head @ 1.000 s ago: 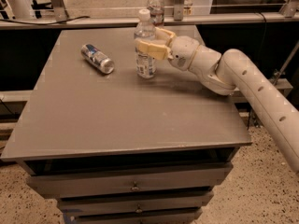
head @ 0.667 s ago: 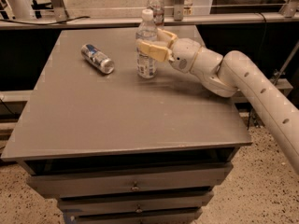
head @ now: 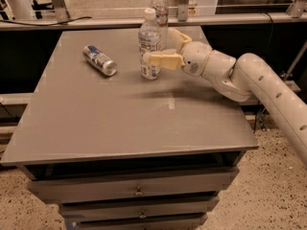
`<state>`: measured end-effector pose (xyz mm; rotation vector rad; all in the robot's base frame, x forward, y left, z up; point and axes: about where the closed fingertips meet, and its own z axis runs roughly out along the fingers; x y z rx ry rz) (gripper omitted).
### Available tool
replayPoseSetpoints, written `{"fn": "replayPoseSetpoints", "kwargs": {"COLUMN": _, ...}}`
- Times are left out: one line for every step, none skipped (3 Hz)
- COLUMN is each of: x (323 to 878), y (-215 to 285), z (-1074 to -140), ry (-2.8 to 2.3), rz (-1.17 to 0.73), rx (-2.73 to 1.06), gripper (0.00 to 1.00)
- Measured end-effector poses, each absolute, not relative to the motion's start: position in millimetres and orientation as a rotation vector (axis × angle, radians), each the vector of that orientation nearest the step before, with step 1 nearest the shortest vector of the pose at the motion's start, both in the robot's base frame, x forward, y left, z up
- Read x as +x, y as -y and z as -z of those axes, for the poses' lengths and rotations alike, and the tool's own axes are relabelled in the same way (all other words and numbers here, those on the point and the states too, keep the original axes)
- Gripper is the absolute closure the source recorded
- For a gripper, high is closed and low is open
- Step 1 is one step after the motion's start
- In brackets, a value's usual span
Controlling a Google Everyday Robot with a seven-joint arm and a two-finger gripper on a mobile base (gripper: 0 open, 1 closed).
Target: Place blue plastic bottle upright
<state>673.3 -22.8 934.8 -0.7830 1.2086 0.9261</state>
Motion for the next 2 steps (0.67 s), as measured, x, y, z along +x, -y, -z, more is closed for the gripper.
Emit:
{"fn": "replayPoseSetpoints", "kwargs": {"x": 657, "y": 36, "z": -938, "ry": -1.235, "rz": -0.908, "rx": -0.816, "gripper": 0.0}}
{"fn": "replayPoseSetpoints", "kwargs": {"x": 630, "y": 62, "z": -941, "ry": -1.295, "rz": -0.864, "rx": -0.883, "gripper": 0.0}}
